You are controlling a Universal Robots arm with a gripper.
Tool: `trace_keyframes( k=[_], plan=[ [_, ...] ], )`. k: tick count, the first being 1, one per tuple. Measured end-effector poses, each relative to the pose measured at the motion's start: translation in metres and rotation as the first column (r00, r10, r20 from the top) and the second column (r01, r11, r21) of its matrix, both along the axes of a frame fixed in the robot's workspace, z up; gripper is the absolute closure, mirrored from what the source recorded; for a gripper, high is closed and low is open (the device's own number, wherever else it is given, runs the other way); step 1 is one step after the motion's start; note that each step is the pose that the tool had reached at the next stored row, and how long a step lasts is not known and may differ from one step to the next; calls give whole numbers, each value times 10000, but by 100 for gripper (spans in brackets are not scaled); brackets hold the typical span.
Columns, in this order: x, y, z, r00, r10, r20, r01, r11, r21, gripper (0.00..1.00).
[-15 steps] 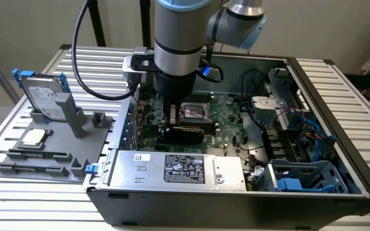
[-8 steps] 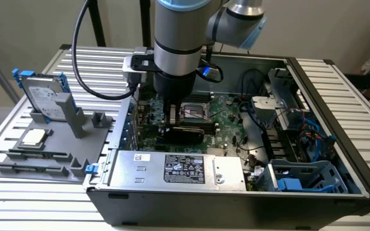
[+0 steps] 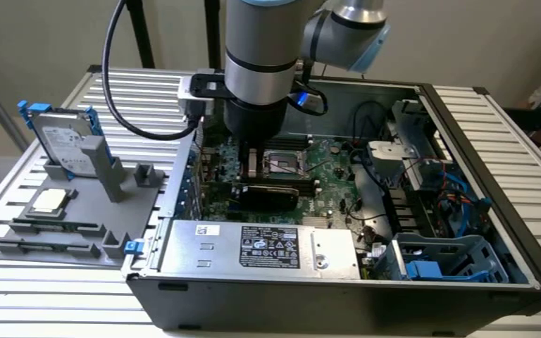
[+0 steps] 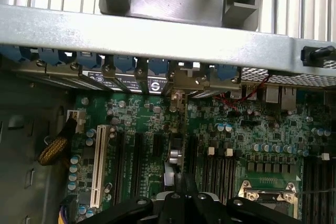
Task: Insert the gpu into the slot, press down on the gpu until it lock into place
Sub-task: 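Press down on the gpu until it lock into place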
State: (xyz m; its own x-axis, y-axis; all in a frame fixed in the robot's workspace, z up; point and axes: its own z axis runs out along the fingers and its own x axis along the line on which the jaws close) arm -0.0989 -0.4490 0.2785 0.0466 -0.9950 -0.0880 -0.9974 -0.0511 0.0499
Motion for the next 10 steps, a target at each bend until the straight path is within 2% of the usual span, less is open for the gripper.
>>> trace_keyframes(
  k=[3, 5, 7, 10],
  plan=[
    [-18, 0, 51, 10000, -2, -11, 2, 10000, -4, 89],
    [-54, 0, 53, 10000, 1, -14, -1, 10000, -29, 89],
    [-97, 0, 54, 10000, 7, -17, -7, 9999, -104, 89],
    [-152, 0, 55, 10000, 26, -19, -26, 9996, -293, 89]
  ],
)
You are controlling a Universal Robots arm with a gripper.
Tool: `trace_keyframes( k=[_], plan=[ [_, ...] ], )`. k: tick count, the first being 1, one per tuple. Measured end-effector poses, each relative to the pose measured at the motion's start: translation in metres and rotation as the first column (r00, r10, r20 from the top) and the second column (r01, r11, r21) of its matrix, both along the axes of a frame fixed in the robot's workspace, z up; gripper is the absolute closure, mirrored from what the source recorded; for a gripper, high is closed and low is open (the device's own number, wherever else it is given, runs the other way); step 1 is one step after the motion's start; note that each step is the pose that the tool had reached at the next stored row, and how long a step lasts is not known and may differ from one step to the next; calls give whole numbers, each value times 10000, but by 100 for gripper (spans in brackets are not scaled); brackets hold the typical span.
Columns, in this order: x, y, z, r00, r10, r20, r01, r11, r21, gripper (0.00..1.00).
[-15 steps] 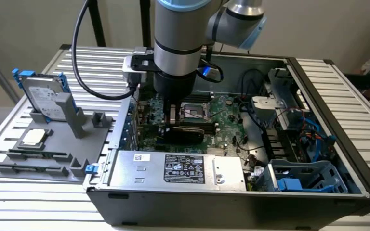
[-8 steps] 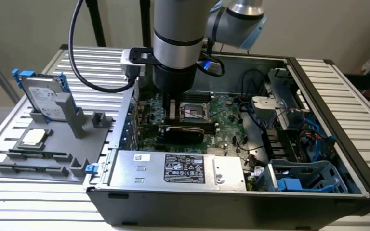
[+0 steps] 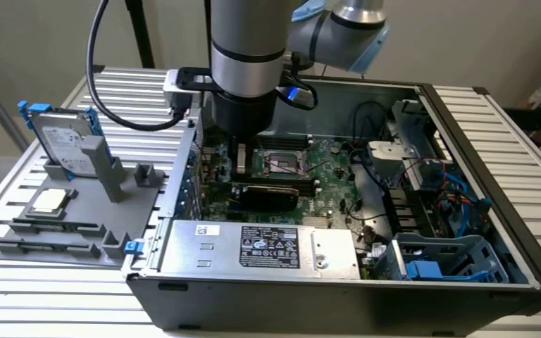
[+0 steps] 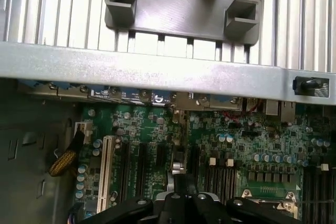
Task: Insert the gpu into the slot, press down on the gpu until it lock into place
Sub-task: 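Press down on the gpu until it lock into place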
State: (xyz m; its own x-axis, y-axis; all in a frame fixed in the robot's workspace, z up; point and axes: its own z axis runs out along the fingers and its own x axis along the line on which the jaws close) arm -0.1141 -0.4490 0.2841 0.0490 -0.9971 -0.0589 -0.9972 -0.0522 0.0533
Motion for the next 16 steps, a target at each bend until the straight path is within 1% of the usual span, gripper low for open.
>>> trace_keyframes(
  k=[4, 6, 7, 8, 11, 13, 16],
  plan=[
    [-54, 0, -1, 10000, 41, -22, -42, 9995, -310, 89],
    [-70, 0, 0, 10000, 58, -66, -61, 9991, -430, 89],
    [-73, 0, -1, 9999, 67, -97, -72, 9989, -471, 89],
    [-74, 0, 1, 9999, 75, -136, -81, 9988, -492, 89],
    [-76, 0, 9, 9994, 81, -324, -97, 9987, -497, 89],
    [-76, 0, 12, 9988, 82, -481, -106, 9987, -496, 89],
    [-77, 0, 17, 9972, 82, -740, -119, 9987, -495, 89]
  ],
)
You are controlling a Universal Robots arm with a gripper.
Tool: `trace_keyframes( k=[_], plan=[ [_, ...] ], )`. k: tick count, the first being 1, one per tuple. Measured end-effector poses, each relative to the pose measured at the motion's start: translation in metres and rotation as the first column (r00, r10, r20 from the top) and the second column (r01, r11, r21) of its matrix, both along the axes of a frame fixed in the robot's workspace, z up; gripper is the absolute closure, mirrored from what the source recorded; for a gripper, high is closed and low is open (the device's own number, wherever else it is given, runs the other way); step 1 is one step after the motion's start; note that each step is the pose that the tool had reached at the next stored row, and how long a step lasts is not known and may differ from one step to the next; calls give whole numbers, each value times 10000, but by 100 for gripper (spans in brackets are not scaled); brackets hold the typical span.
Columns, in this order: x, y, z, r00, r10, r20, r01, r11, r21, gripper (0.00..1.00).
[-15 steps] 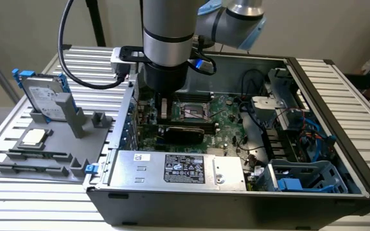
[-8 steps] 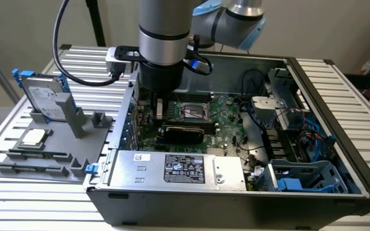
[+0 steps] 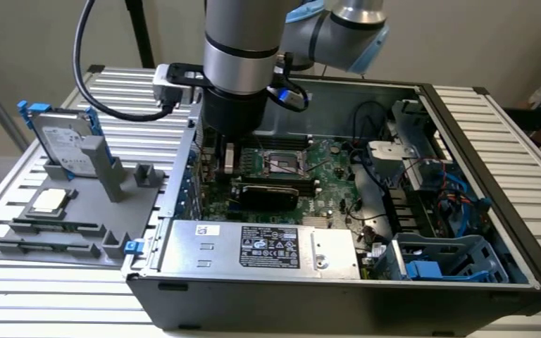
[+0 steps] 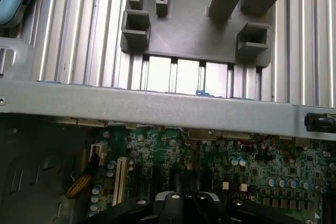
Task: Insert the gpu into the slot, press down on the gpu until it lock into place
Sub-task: 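Press down on the gpu until it lock into place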
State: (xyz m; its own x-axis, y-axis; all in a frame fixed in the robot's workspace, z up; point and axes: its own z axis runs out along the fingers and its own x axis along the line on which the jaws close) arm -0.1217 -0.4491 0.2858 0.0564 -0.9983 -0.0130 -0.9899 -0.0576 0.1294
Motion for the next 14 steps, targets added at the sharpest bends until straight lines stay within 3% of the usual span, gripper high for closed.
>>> trace_keyframes(
  k=[3, 9, 14],
  plan=[
    [0, -1, 9, 9997, 0, -235, 0, 10000, 0, 89],
    [0, 11, 38, 9981, 0, -618, 0, 10000, 2, 89],
    [0, 58, 56, 9958, -9, -911, 9, 10000, 0, 89]
  ],
)
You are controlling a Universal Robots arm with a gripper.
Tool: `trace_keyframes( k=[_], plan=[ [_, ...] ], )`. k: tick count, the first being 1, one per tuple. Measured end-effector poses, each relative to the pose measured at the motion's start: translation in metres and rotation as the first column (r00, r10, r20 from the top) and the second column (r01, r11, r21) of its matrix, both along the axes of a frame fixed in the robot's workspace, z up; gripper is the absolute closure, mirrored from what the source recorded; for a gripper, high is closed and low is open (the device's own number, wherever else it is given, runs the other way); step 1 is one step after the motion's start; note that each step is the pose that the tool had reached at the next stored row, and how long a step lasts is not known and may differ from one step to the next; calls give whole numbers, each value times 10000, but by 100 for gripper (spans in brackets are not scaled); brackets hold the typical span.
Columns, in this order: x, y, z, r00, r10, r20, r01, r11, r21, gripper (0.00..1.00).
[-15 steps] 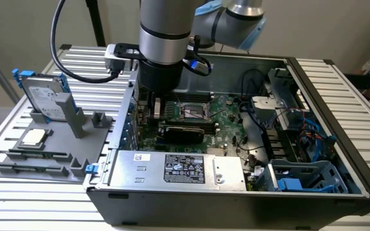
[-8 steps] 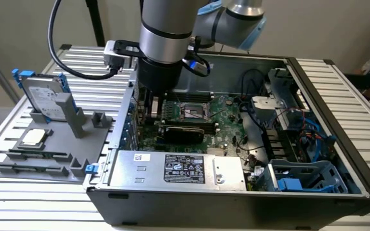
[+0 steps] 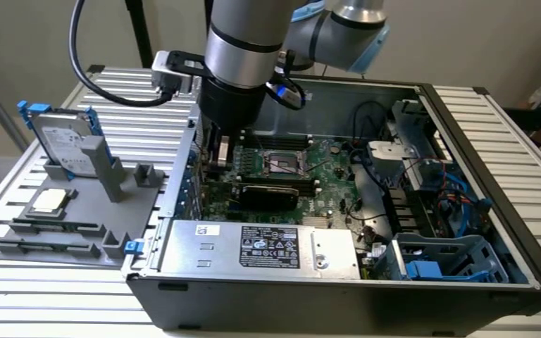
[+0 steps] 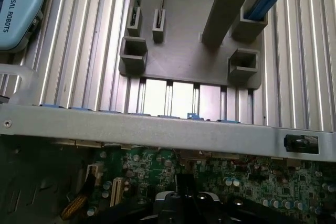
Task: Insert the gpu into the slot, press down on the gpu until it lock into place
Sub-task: 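Press down on the gpu until it lock into place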
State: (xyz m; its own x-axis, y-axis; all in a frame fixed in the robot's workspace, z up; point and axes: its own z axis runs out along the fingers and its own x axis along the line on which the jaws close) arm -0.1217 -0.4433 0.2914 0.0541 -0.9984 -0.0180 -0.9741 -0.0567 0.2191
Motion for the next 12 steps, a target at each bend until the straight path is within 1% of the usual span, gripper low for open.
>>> trace_keyframes(
  k=[1, 7, 8, 9, 12],
  plan=[
    [0, 6, 1, 10000, -6, -73, 6, 10000, 1, 89],
    [0, 20, 3, 9982, -93, -588, 93, 10000, 0, 89],
    [1, 20, 5, 9978, -106, -652, 107, 9999, -2, 89],
    [2, 22, 7, 9975, -118, -696, 118, 9999, -1, 89],
    [8, 29, 25, 9969, -152, -770, 152, 9999, -7, 89]
  ],
)
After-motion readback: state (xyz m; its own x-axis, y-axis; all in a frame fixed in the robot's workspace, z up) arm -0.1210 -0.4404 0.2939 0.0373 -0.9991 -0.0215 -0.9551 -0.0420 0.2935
